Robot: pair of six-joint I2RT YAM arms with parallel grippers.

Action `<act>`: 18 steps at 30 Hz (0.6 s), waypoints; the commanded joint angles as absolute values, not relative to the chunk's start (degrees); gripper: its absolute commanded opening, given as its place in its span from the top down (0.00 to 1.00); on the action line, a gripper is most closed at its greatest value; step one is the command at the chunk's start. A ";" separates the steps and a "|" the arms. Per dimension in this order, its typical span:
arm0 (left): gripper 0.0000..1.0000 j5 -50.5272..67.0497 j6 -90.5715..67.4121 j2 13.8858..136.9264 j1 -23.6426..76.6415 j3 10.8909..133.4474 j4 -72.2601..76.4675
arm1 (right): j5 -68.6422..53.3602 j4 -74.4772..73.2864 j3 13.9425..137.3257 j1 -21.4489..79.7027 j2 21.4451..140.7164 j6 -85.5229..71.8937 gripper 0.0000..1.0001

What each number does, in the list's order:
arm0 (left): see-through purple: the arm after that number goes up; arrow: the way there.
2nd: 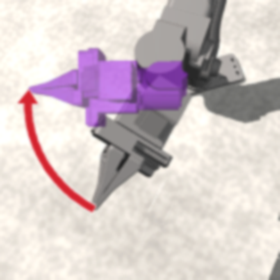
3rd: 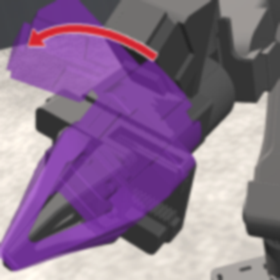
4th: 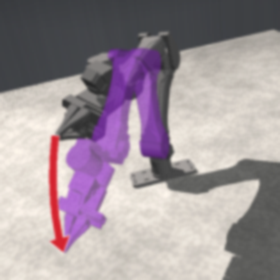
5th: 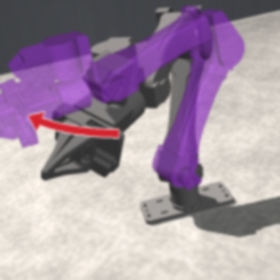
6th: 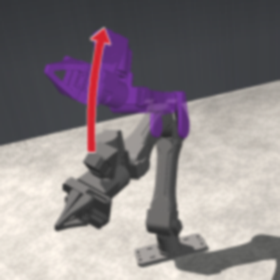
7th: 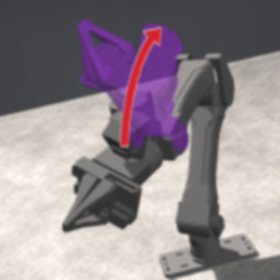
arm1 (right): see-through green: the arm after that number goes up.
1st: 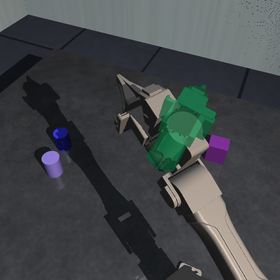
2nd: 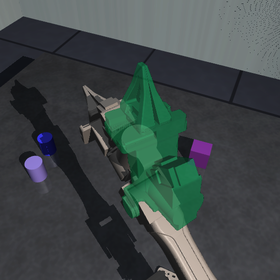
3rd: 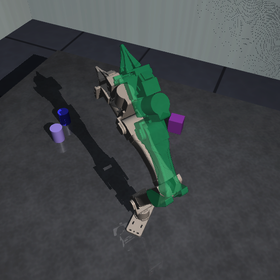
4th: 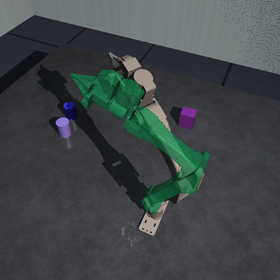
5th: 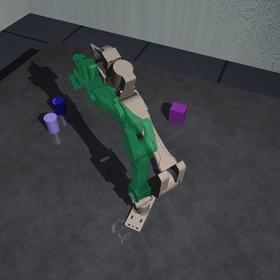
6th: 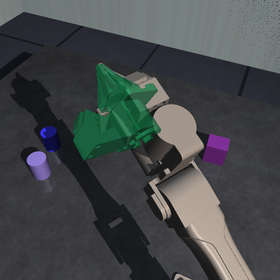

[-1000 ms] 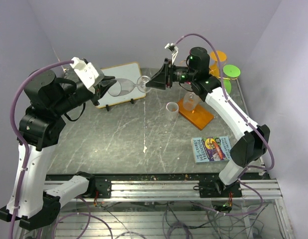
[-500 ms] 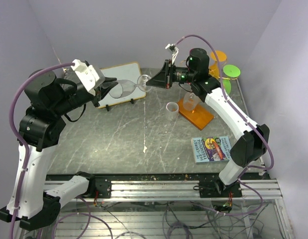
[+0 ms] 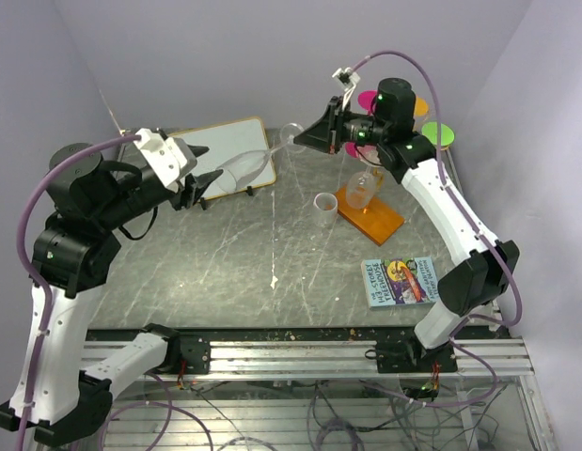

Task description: Place the wine glass upside down on the wine glass rack

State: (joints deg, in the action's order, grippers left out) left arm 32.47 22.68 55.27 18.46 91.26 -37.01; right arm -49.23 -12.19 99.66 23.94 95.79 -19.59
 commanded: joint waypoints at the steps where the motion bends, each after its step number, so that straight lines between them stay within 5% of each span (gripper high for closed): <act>1: 0.38 30.00 26.48 52.74 17.97 90.82 -37.90 | -46.06 -16.51 102.72 21.13 92.91 -11.85 1.00; 18: 0.01 20.83 26.66 48.59 15.55 83.13 -44.12 | -25.33 -34.24 111.03 21.09 88.40 25.54 1.00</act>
